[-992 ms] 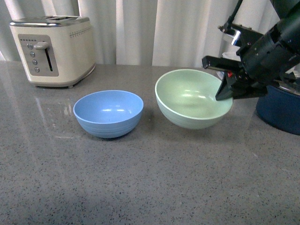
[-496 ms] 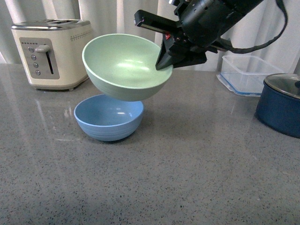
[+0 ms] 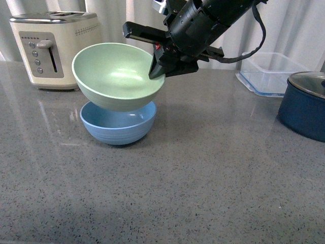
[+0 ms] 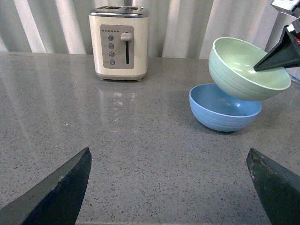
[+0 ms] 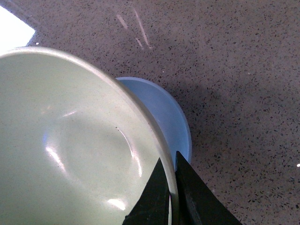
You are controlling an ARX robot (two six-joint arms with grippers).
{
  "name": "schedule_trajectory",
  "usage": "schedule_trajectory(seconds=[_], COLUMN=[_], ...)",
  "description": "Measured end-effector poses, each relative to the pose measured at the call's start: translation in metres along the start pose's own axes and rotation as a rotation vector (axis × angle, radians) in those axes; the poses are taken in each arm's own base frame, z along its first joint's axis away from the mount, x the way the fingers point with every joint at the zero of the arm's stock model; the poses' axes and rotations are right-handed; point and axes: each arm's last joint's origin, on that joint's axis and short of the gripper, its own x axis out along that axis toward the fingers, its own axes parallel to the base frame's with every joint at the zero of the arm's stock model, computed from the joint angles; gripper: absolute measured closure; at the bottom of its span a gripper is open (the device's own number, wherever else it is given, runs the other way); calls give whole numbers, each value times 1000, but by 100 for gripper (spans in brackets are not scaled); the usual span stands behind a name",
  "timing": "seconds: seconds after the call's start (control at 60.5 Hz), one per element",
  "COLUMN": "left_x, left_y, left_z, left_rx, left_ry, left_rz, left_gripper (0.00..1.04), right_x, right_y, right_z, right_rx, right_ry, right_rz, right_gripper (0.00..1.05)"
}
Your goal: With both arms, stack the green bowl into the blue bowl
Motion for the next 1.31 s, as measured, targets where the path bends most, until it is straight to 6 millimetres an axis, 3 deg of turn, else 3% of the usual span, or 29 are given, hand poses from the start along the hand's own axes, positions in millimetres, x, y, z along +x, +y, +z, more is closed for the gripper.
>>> schedule_trajectory(seconds=[0.645, 1.074, 1.207, 1.306], left_x=[0, 0, 0, 0], left_y=[0, 0, 0, 0], left_z=[0, 0, 0, 0], left_rx=[0, 0, 0, 0], left_ry=[0, 0, 0, 0], left_rz=[0, 0, 0, 0], left_gripper=[7, 7, 7, 7], right_x=[23, 23, 3, -20], right_y=[-5, -7, -16, -24], right_z=[-13, -15, -16, -17], right_rx=[-10, -3, 11, 24], right_ry=[13, 23, -3, -39], right_rz=[38, 48, 9, -31], right_gripper=[103, 36, 10, 10])
